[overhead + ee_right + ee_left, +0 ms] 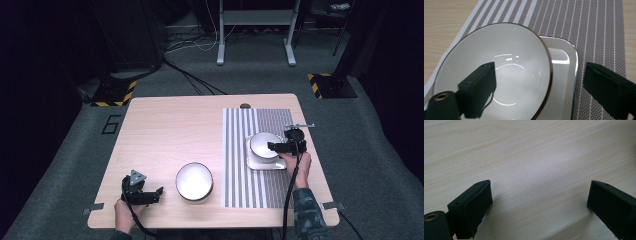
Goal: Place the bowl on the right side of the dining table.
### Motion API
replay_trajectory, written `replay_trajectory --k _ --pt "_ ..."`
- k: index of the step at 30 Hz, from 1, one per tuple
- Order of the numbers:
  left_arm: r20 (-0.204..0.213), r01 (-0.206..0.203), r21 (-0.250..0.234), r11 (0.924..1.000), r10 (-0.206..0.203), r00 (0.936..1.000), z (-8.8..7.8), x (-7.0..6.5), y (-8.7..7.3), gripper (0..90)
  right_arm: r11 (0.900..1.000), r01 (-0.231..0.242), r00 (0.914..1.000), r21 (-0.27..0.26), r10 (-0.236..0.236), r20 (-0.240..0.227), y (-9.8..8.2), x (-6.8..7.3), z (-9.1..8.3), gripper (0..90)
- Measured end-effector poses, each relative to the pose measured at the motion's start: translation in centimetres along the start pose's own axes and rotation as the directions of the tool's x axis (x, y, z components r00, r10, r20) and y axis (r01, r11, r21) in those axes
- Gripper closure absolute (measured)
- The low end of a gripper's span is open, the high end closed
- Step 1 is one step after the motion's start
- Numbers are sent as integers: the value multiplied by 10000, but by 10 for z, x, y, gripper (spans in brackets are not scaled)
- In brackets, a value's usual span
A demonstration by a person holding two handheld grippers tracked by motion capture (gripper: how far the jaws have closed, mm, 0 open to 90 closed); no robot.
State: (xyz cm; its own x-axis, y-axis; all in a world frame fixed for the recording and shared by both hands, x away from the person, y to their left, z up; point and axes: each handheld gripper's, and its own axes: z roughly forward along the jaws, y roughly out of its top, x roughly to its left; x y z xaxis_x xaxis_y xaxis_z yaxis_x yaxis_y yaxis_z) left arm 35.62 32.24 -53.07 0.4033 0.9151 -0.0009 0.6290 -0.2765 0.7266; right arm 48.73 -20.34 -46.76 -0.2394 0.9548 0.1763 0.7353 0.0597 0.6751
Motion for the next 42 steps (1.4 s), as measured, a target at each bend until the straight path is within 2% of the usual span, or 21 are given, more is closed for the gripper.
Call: replay_trajectory --k 3,4,7,8,12,16,26,27,42 --pt "11 -15 33 10000 15 10000 0 0 0 56 9996 240 9997 -141 -239 78 -2 5 -5 28" --pt "12 -1 34 10000 1 10000 0 0 0 56 9992 385 9992 -76 -386 -40 -4 7 -9 0" --pt "13 -4 32 10000 4 10000 0 0 0 56 9988 462 9989 -158 -463 -56 -7 8 -13 0" --pt "14 -11 31 10000 11 10000 0 0 0 56 9977 646 9979 -199 -648 -97 -10 10 -19 0" --pt "19 -4 38 10000 4 10000 0 0 0 56 9954 875 9961 -395 -877 -41 -12 14 -29 0" --pt "18 -2 40 10000 2 10000 0 0 0 56 9938 957 9954 -574 -960 -25 -14 17 -36 0" --pt "11 -5 29 10000 5 10000 0 0 0 56 9831 1525 9883 -1010 -1516 166 -24 30 -60 0" --pt "13 -7 29 10000 7 10000 0 0 0 56 9800 1687 9856 -1056 -1668 269 -27 33 -64 0" --pt "24 -1 31 10000 1 10000 0 0 0 57 9736 1982 9801 -1129 -1955 341 -50 40 -79 0"
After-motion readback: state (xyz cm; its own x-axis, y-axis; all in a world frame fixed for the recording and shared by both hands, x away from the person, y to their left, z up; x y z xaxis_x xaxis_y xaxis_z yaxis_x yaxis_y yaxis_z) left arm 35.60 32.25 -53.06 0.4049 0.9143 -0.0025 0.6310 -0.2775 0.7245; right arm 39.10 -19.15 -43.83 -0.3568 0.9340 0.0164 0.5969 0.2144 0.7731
